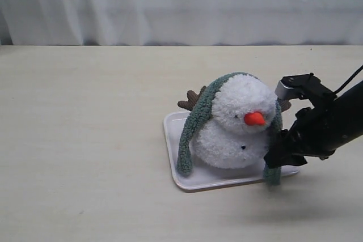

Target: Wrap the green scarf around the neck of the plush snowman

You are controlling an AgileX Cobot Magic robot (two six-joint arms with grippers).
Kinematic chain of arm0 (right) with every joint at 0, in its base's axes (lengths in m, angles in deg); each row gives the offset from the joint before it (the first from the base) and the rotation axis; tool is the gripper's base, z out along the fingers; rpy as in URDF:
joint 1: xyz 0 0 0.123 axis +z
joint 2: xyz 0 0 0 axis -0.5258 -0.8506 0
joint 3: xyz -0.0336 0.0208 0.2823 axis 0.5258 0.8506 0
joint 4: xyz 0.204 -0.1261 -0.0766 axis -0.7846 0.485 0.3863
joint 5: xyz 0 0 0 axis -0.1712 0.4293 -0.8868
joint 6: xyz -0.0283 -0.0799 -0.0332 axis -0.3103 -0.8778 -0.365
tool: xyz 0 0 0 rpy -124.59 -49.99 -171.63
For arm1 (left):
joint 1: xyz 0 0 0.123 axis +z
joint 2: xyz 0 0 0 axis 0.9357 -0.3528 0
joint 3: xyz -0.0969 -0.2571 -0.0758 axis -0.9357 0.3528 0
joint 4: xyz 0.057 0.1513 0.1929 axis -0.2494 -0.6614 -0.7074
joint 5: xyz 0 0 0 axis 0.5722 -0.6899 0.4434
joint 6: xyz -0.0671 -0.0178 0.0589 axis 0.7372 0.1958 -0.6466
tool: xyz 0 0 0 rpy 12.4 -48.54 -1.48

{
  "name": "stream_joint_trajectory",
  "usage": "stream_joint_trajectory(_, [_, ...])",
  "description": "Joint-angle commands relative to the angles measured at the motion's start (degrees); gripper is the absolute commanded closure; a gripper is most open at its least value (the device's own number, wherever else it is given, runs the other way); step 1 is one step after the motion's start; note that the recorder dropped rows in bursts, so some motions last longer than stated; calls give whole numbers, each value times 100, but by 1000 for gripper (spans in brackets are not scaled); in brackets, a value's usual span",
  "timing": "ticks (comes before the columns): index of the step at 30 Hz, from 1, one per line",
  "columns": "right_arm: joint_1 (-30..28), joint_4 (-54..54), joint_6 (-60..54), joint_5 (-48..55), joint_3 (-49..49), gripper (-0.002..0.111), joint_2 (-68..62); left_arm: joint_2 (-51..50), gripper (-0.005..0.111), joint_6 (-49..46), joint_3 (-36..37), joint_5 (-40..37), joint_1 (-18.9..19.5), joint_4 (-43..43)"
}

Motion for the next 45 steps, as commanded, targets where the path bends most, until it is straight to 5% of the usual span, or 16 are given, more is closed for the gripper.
stream_joint_trajectory(1, [-2,1093,823,241,-150,54,534,-172,107,74,167,160,0,-240])
stream_joint_trajectory(9, [-2,1161,751,180,-268,54,1651,-1396,107,476,-21,-311,0,-252])
stream_joint_trajectory(15, [-2,-121,150,-101,-379,54,2217,-3050,106,626,-558,-765,0,-213])
stream_joint_trajectory(23, [-2,-1120,-472,-152,-379,54,2218,-5080,64,681,-675,1314,0,-187])
stream_joint_trajectory(29, [-2,-1856,-1095,-210,-386,54,2056,-6418,54,727,-784,3791,47,-218])
stream_joint_trajectory(37, [-2,-1856,-1162,-468,-411,65,1997,-7630,54,588,-1447,3886,364,-188])
stream_joint_trajectory(45, [-2,-2155,-1547,-448,-411,71,1787,-7773,54,258,-1504,3799,690,-225])
